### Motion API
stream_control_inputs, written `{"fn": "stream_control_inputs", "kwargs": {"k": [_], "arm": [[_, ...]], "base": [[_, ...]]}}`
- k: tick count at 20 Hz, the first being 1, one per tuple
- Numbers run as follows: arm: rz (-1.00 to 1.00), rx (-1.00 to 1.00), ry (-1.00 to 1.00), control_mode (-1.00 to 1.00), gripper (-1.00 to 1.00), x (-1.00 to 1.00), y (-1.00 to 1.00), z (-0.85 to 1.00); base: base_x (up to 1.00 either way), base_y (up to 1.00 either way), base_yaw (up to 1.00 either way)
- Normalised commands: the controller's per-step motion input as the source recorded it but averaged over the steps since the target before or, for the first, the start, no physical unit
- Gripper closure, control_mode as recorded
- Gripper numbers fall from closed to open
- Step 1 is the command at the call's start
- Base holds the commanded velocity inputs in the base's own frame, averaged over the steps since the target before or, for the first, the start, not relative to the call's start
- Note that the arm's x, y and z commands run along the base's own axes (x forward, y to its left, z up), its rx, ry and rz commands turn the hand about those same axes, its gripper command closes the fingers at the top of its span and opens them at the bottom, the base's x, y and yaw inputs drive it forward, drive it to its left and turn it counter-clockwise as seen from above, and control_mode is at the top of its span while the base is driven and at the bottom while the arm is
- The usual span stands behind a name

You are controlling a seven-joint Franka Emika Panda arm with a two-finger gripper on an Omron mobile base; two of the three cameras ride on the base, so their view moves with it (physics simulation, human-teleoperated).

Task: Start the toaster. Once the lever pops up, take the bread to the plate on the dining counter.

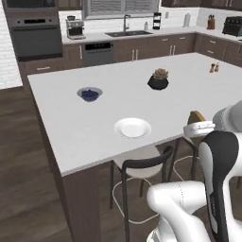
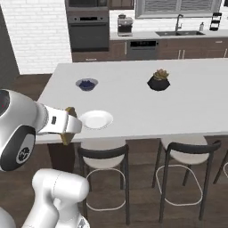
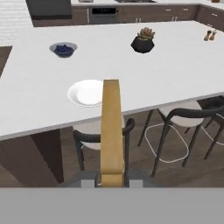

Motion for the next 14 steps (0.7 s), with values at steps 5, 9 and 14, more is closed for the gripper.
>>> {"fn": "stream_control_inputs", "kwargs": {"k": [5,9,14], "arm": [[0.0,0.0,0.0,1.0,1.0,0.0,0.0,0.0],[0.0,0.0,0.0,1.0,1.0,0.0,0.0,0.0],[0.0,0.0,0.0,1.0,1.0,0.0,0.0,0.0]], "base": [[0.5,0.38,0.02],[0.36,0.37,0.22],[0.28,0.23,0.27]]}}
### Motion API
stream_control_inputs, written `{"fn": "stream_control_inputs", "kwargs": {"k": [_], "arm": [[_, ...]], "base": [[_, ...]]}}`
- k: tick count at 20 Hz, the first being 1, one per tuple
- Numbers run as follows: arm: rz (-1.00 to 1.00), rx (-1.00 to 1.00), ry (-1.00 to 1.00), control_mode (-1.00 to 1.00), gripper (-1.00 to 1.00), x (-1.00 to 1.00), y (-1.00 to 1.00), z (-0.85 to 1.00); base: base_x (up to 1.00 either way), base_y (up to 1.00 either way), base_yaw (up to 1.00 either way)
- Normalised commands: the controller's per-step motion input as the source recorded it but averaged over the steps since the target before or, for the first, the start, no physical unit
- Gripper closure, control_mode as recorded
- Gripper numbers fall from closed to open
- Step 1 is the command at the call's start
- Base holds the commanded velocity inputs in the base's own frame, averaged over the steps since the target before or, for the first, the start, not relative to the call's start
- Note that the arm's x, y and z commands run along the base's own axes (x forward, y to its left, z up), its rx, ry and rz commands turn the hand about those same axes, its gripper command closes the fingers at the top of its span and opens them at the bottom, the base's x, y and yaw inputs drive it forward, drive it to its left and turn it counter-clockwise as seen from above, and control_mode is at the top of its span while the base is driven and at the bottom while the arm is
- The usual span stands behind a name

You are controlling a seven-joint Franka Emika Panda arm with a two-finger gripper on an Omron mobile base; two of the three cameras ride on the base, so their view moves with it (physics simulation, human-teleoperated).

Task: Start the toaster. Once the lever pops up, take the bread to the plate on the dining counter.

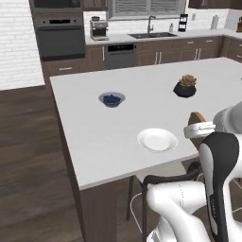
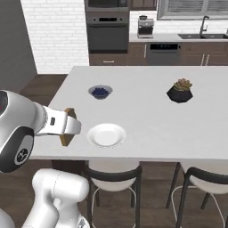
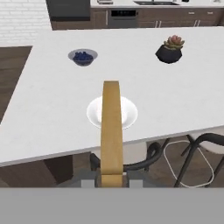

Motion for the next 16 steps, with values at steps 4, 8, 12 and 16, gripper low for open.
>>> {"fn": "stream_control_inputs", "kwargs": {"k": [4,8,12,16], "arm": [[0.0,0.0,0.0,1.0,1.0,0.0,0.0,0.0],[0.0,0.0,0.0,1.0,1.0,0.0,0.0,0.0],[0.0,0.0,0.0,1.0,1.0,0.0,0.0,0.0],[0.0,0.0,0.0,1.0,1.0,0.0,0.0,0.0]], "base": [[0.0,0.31,0.16],[0.0,0.13,0.03],[0.04,0.09,0.03],[0.21,0.03,0.19]]}}
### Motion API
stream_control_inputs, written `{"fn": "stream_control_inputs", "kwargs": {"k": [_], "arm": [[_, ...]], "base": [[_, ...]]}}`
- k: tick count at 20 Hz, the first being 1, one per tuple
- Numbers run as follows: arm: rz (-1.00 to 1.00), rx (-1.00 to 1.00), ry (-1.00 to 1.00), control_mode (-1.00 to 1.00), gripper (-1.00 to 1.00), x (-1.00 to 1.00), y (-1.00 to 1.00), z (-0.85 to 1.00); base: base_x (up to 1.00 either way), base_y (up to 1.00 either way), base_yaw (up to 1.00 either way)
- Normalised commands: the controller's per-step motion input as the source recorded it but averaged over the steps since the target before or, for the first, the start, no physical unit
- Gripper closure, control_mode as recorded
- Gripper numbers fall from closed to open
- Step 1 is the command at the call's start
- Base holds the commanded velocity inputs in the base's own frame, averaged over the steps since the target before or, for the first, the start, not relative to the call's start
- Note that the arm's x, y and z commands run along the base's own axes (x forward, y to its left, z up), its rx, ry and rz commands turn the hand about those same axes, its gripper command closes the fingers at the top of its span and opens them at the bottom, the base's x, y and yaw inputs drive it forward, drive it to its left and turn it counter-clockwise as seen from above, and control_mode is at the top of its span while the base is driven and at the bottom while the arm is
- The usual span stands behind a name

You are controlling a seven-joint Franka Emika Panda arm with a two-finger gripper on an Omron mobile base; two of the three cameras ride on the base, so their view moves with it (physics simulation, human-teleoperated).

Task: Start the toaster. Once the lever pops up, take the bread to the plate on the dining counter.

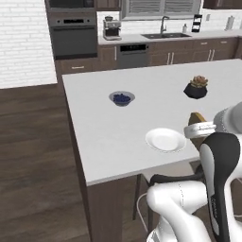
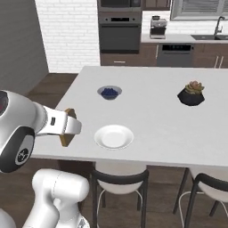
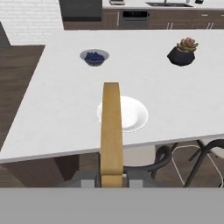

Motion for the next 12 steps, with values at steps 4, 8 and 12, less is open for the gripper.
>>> {"fn": "stream_control_inputs", "kwargs": {"k": [4,8,12], "arm": [[0.0,0.0,0.0,1.0,1.0,0.0,0.0,0.0],[0.0,0.0,0.0,1.0,1.0,0.0,0.0,0.0],[0.0,0.0,0.0,1.0,1.0,0.0,0.0,0.0]], "base": [[0.27,0.0,0.16],[0.24,0.0,0.18],[0.25,0.0,0.1]]}}
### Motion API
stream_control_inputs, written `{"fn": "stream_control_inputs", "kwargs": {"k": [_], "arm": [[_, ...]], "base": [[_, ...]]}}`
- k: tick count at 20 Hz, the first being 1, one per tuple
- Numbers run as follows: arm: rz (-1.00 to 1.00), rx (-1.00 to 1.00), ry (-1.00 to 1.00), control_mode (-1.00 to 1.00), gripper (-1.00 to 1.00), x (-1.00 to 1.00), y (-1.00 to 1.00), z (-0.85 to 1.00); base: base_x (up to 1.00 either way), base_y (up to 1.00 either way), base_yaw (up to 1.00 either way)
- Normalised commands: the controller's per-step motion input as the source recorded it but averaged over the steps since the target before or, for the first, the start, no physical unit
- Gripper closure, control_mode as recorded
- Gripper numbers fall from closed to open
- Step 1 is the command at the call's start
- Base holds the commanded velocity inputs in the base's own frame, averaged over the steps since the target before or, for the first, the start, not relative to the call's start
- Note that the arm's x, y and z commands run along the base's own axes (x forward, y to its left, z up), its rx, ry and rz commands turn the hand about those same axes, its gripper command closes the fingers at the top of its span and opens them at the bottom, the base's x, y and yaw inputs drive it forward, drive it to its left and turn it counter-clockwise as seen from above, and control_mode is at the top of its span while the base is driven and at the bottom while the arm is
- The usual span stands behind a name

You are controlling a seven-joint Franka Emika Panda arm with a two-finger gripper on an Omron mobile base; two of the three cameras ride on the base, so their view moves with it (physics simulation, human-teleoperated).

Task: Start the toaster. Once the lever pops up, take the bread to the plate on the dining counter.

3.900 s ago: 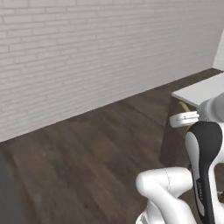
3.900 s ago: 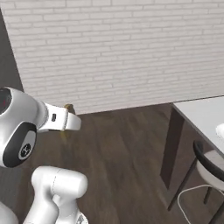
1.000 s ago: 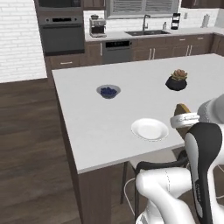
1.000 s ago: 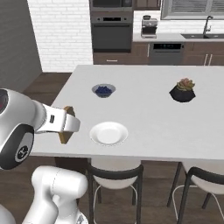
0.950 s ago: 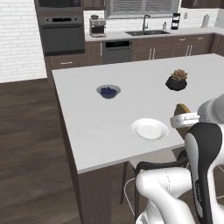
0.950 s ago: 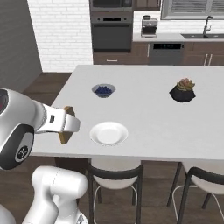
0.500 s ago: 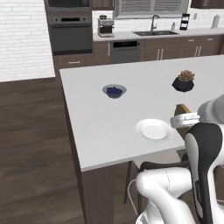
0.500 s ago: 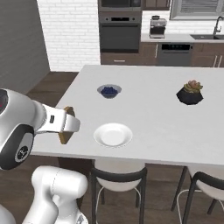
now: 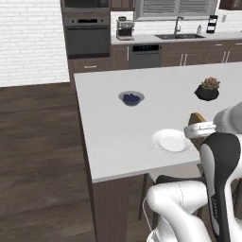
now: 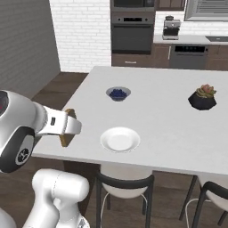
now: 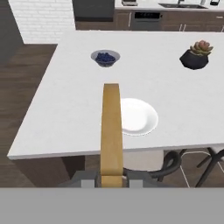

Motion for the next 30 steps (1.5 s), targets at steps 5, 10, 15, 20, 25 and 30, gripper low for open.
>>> {"fn": "stream_control_inputs", "kwargs": {"k": [5,10,15,20,25,30], "arm": [[0.0,0.05,0.09,-1.0,1.0,0.36,-0.07,-0.14],[0.0,0.19,0.17,-1.0,1.0,0.76,-0.27,-0.34],[0.0,0.23,0.19,-1.0,1.0,0.86,-0.36,-0.45],[0.0,0.17,0.12,-1.0,1.0,0.88,-0.37,-0.47],[0.04,0.1,0.01,-1.0,1.0,0.96,-0.35,-0.54],[0.03,0.07,0.0,-1.0,1.0,0.57,-0.29,-0.69]], "base": [[0.05,0.0,0.0],[0.0,0.0,0.0],[0.0,0.0,0.0],[0.0,0.0,0.0],[0.0,0.0,0.0],[0.0,0.0,0.0]]}}
